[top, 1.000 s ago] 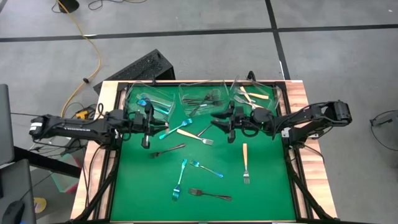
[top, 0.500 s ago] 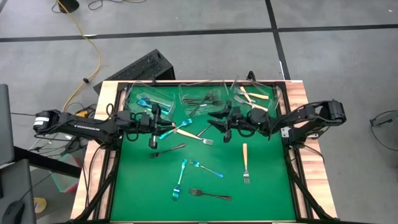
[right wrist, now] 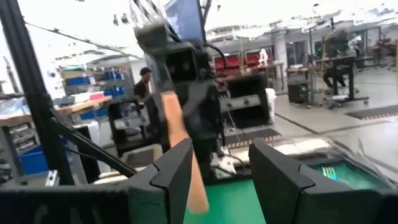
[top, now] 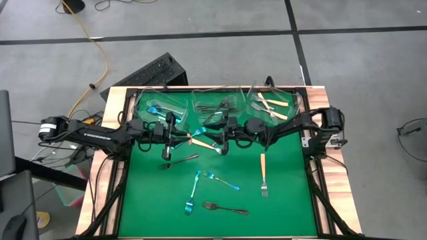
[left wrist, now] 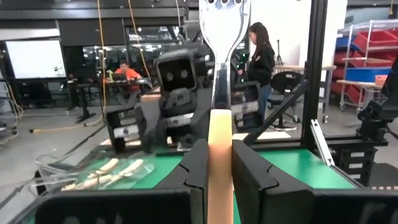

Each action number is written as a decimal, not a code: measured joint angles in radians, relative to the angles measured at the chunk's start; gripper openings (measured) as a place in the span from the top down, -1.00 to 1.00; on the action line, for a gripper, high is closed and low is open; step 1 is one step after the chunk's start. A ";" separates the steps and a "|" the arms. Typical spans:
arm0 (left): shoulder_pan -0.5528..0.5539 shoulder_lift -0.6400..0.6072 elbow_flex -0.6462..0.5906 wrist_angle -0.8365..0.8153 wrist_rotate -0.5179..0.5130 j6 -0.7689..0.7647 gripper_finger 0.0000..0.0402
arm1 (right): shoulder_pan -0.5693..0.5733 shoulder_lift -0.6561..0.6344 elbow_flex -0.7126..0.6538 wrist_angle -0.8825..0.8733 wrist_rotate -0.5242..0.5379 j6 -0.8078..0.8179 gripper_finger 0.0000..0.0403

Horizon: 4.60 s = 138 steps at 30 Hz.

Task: Sort silverware by color (type)
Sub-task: Put the yellow fork into the right transparent bin

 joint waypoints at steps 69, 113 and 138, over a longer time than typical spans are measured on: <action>0.001 0.156 0.001 0.125 -0.094 0.061 0.87 | 0.000 0.004 0.246 -0.338 -0.003 -0.159 -0.31; 0.002 0.157 0.000 0.151 -0.126 0.060 0.87 | -0.017 0.003 0.253 -0.368 -0.006 -0.150 0.84; 0.000 0.157 0.000 0.129 -0.162 -0.027 0.12 | -0.011 0.003 0.253 -0.393 0.003 -0.145 0.94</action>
